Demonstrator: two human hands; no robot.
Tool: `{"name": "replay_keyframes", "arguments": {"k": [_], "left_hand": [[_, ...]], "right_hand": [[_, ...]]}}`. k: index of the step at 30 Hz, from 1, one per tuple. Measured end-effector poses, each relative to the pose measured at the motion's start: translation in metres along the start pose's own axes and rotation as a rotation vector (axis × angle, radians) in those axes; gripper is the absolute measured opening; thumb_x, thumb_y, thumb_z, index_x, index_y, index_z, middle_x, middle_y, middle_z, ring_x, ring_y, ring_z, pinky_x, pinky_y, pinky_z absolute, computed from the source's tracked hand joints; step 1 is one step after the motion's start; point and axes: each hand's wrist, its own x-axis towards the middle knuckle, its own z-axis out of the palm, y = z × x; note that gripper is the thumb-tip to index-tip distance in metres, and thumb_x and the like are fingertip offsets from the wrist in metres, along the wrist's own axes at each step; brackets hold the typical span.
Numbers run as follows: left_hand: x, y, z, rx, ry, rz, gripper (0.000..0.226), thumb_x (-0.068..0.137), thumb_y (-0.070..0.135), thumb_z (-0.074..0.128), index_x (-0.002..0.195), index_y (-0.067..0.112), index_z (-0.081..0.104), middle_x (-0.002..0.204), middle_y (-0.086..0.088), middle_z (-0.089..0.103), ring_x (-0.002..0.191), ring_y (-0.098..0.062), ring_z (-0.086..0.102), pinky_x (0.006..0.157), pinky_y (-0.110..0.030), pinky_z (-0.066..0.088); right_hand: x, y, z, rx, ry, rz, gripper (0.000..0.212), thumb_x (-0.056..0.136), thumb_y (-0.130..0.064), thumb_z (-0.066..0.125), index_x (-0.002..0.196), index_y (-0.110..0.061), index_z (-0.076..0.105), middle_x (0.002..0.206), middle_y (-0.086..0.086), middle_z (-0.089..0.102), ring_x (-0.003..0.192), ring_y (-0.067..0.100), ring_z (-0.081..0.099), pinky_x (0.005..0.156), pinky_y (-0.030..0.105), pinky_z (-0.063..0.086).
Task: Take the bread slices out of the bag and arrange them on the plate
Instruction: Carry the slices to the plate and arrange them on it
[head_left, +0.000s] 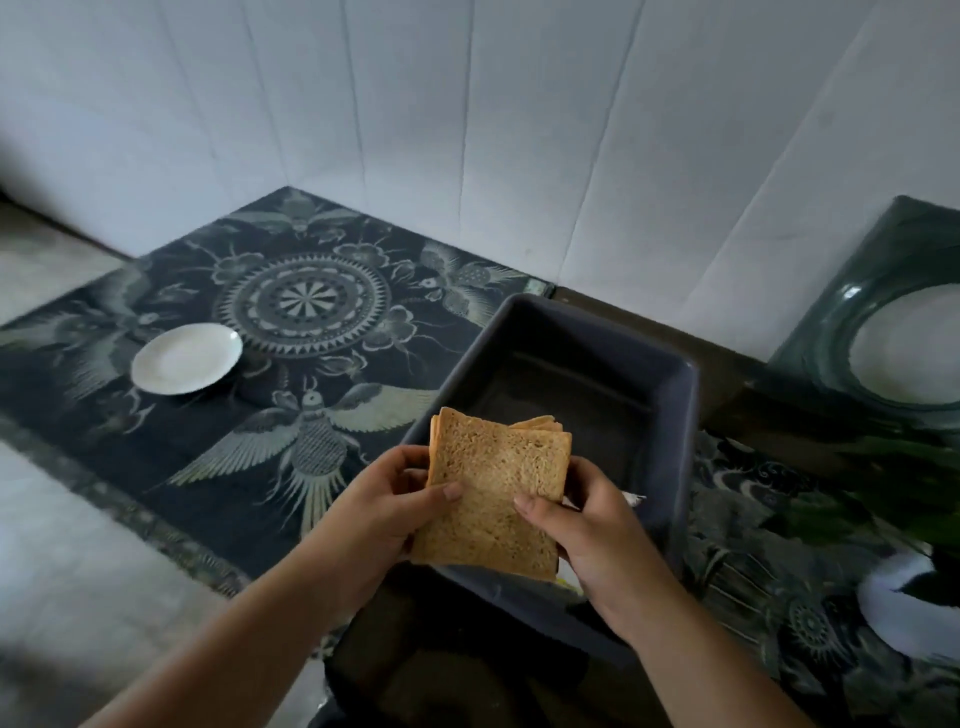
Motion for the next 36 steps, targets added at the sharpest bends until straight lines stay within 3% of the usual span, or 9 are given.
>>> {"name": "replay_keyframes", "arguments": {"k": [6,12,18,26,29,32,36], "left_hand": [[-0.058,-0.01,-0.062,-0.099,0.227,0.035,0.052,0.068,0.017,0.078,0.115,0.009,0.059,0.108,-0.015,0.069,0.09,-0.028,0.072,0.067,-0.037,0.061],[-0.128,-0.042,-0.125,-0.18,0.518,0.093,0.051,0.068,0.017,0.081,0.112,0.005,0.059,0.103,-0.015,0.067,0.079,-0.019,0.071,0.056,-0.031,0.056],[-0.229,-0.08,-0.174,-0.266,0.774,0.109,0.045,0.067,0.022,0.079,0.109,0.013,0.064,0.101,-0.009,0.073,0.087,-0.025,0.072,0.066,-0.043,0.059],[-0.353,-0.131,-0.208,-0.373,1.039,0.168,0.034,0.08,0.016,0.077,0.11,0.017,0.061,0.093,0.0,0.075,0.088,-0.021,0.073,0.068,-0.043,0.061],[-0.381,-0.14,-0.22,-0.375,1.093,0.181,0.036,0.081,0.018,0.077,0.112,0.02,0.059,0.09,0.006,0.075,0.086,-0.017,0.073,0.067,-0.042,0.062],[-0.396,-0.144,-0.234,-0.367,1.105,0.194,0.034,0.082,0.02,0.076,0.112,0.021,0.06,0.092,0.008,0.074,0.087,-0.018,0.072,0.074,-0.049,0.062],[-0.398,-0.147,-0.259,-0.375,1.105,0.205,0.034,0.082,0.02,0.077,0.11,0.024,0.059,0.09,0.01,0.074,0.085,-0.015,0.072,0.065,-0.035,0.061]], "right_hand": [[0.015,0.008,0.073,-0.091,-0.239,0.077,0.06,0.06,-0.048,0.086,0.114,-0.035,0.064,0.109,-0.006,0.076,0.1,0.014,0.073,0.083,0.04,0.061],[0.008,0.031,0.164,-0.096,-0.506,0.177,0.054,0.065,-0.03,0.088,0.114,-0.025,0.065,0.106,0.002,0.078,0.097,0.024,0.075,0.08,0.043,0.061],[-0.03,0.067,0.261,-0.218,-0.72,0.188,0.049,0.066,-0.023,0.086,0.111,-0.022,0.066,0.101,0.0,0.078,0.095,0.02,0.074,0.075,0.035,0.062],[-0.106,0.105,0.366,-0.357,-1.031,0.225,0.037,0.08,-0.011,0.08,0.11,-0.022,0.063,0.094,-0.01,0.078,0.088,0.009,0.074,0.065,0.021,0.058],[-0.128,0.114,0.392,-0.357,-1.074,0.237,0.04,0.081,-0.008,0.078,0.116,-0.016,0.063,0.1,0.002,0.078,0.092,0.015,0.075,0.068,0.025,0.059],[-0.138,0.117,0.41,-0.362,-1.111,0.258,0.055,0.071,-0.022,0.083,0.121,-0.016,0.06,0.112,0.008,0.074,0.1,0.022,0.073,0.077,0.035,0.061],[-0.133,0.119,0.433,-0.393,-1.148,0.266,0.068,0.065,-0.029,0.083,0.127,-0.017,0.057,0.119,0.01,0.07,0.106,0.025,0.07,0.087,0.043,0.06]]}}
